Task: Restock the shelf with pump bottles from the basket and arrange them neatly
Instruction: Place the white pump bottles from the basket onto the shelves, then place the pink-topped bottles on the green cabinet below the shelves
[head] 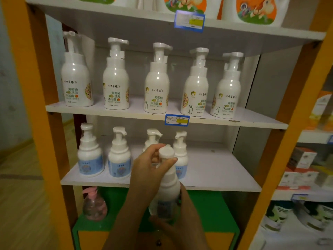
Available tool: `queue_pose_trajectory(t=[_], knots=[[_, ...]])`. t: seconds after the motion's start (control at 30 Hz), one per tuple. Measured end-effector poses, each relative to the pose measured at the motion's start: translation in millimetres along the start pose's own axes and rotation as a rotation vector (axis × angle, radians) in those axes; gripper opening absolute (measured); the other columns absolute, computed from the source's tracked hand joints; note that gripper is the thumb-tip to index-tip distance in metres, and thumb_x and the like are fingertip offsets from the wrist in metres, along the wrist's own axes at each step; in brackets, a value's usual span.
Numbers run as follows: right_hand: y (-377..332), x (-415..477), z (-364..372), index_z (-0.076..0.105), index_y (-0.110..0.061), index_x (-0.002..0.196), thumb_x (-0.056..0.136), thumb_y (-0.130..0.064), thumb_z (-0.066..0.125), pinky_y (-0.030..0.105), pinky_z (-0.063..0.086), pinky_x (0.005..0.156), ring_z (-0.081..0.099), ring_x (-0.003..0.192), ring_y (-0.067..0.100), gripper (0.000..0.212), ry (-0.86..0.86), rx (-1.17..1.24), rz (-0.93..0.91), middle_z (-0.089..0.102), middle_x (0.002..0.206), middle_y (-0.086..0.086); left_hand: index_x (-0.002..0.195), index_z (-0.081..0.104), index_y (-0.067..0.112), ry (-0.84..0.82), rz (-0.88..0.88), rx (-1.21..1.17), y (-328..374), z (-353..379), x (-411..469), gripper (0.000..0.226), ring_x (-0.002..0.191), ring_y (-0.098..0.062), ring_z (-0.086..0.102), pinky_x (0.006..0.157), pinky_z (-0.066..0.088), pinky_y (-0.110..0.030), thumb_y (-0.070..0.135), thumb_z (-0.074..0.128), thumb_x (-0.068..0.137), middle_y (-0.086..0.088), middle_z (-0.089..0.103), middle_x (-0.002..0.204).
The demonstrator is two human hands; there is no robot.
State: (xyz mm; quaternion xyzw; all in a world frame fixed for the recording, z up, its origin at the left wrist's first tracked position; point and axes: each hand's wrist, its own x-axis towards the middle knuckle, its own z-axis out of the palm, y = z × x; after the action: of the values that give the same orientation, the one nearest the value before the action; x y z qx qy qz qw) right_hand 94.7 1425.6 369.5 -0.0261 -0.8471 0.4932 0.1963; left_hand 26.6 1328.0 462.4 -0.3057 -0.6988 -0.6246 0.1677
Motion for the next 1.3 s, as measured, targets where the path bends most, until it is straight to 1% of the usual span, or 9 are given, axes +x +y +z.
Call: queue_pose_trajectory(t=[0.17,0.37,0.5,0.63,0.8,1.0,1.17,1.23,1.3], knots=[[9,13,-26,0.037,-0.049,0.105,0.051,-0.032,0.086,0.029,0.047,0.092,0.055,0.103,0.011,0.075,0.106,0.102,0.195,0.056,0.106,-0.018,0.102,0.061,0.022,-0.060,-0.079,-0.114,12,35,-8,0.035,0.092,-0.008,0.065,0.084,0.051,-0.022,0.025,0.076,0.070,0.008,0.068,0.096],[26,26,-88,0.040,-0.033,0.121,0.042,-0.065,0.076,0.037,0.050,0.095,0.056,0.108,0.010,0.092,0.173,0.049,0.117,0.057,0.116,-0.016,0.075,0.056,0.038,-0.314,-0.402,-0.237,-9,76,-22,0.022,0.085,0.004,0.055,0.077,0.042,-0.011,0.049,0.042,0.088,0.020,0.057,0.084],[42,58,-113,0.034,-0.030,0.118,0.072,-0.022,0.076,0.032,0.049,0.090,0.056,0.103,0.013,0.063,0.178,-0.025,0.088,0.052,0.104,-0.021,0.084,0.061,0.052,-0.280,-0.580,-0.458,-32,114,-27,0.049,0.113,-0.011,0.054,0.106,0.037,-0.037,0.085,0.053,0.049,0.015,0.060,0.110],[64,81,-115,0.032,-0.030,0.118,0.074,-0.019,0.074,0.029,0.048,0.088,0.055,0.101,0.013,0.062,0.165,-0.064,0.077,0.049,0.102,-0.024,0.107,0.042,0.040,-0.210,-0.596,-0.605,-25,126,-24,0.037,0.120,-0.014,0.044,0.112,0.031,-0.038,0.061,0.046,0.077,0.001,0.045,0.134],[81,91,-104,0.031,-0.027,0.121,0.077,-0.019,0.072,0.020,0.048,0.081,0.055,0.095,0.007,0.061,0.158,-0.037,0.102,0.047,0.101,-0.025,0.142,0.019,0.017,-0.102,-0.664,-0.706,-42,143,-20,0.136,0.135,-0.020,0.031,0.113,0.026,-0.035,0.088,0.053,0.031,-0.002,0.030,0.145],[88,101,-106,0.027,-0.024,0.127,0.077,-0.018,0.071,0.036,0.048,0.094,0.053,0.108,0.016,0.067,0.114,-0.018,0.125,0.047,0.107,-0.023,0.105,0.035,0.033,-0.163,-0.563,-0.628,-43,135,-14,0.014,0.093,0.002,0.048,0.090,0.030,-0.016,0.023,0.033,0.096,0.021,0.044,0.092],[81,111,-107,0.021,-0.025,0.120,0.075,-0.019,0.074,0.038,0.043,0.101,0.049,0.119,0.025,0.070,0.068,-0.021,0.174,0.048,0.119,-0.003,0.118,0.040,0.033,-0.231,-0.471,-0.472,-54,135,-20,0.042,0.104,-0.001,0.042,0.097,0.032,-0.015,0.057,0.042,0.083,0.010,0.038,0.116],[86,116,-104,0.020,-0.026,0.127,0.058,-0.045,0.080,0.050,0.033,0.109,0.042,0.127,0.030,0.093,0.093,-0.024,0.229,0.046,0.129,0.002,0.102,0.041,0.038,-0.197,-0.448,-0.364,-47,127,-27,0.011,0.109,-0.004,0.041,0.100,0.030,-0.015,0.032,0.040,0.093,0.011,0.041,0.115],[84,105,-93,0.016,-0.026,0.139,0.061,-0.049,0.075,0.053,0.027,0.113,0.034,0.134,0.025,0.101,0.229,-0.033,0.259,0.039,0.141,0.001,0.096,0.048,0.035,-0.206,-0.366,-0.211,-41,113,-38,0.019,0.095,0.014,0.049,0.085,0.036,0.001,0.018,0.039,0.095,0.021,0.051,0.105]])
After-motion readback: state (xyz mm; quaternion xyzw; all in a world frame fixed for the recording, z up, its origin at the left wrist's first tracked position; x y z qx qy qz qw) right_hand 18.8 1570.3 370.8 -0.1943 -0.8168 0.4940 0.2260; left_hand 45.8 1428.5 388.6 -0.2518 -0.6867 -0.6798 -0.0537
